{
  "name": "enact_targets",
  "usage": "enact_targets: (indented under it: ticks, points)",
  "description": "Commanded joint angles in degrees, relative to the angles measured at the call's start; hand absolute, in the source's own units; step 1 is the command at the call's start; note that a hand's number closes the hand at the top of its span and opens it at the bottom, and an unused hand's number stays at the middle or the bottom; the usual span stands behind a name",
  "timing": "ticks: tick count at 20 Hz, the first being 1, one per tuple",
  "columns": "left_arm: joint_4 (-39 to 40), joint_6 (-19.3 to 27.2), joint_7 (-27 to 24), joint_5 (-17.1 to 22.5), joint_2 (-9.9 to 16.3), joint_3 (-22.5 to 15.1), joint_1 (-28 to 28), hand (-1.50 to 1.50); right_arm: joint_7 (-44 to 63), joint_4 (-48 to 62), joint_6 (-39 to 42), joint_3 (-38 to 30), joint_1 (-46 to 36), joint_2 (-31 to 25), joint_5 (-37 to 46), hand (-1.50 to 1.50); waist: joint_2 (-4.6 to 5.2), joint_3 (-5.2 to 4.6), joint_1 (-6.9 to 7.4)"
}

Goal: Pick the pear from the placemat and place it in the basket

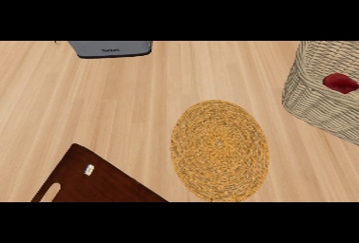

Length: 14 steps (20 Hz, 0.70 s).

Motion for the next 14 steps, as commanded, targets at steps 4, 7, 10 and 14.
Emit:
enact_targets:
  ticks: [4, 7, 10, 14]
  points:
    - [-4.1, -0.9, -2.2, 0.3, -3.8, -3.4, -13.8, 0.00, -3.0, -0.3, -1.5, -3.2, 1.4, -2.2, -1.8, -1.50, 0.25, -1.12, -1.29]
    - [-4.0, -0.4, -2.4, -0.4, -5.3, -4.5, -14.0, 0.00, -3.1, -0.9, -2.9, -4.9, 0.0, -1.9, -3.6, -1.50, 0.24, -1.19, -1.27]
    - [-2.8, -1.5, -3.2, 0.1, -3.8, -2.4, -13.5, 0.00, -2.9, -2.8, -3.9, -8.2, 2.2, -1.5, -6.1, -1.50, -0.21, -1.21, -2.49]
    - [-3.3, -1.3, -3.4, 0.0, -4.7, -2.3, -12.0, 0.00, -1.8, -4.1, -3.4, -12.1, 3.5, -4.8, -7.3, -1.50, -0.51, -1.25, -3.56]
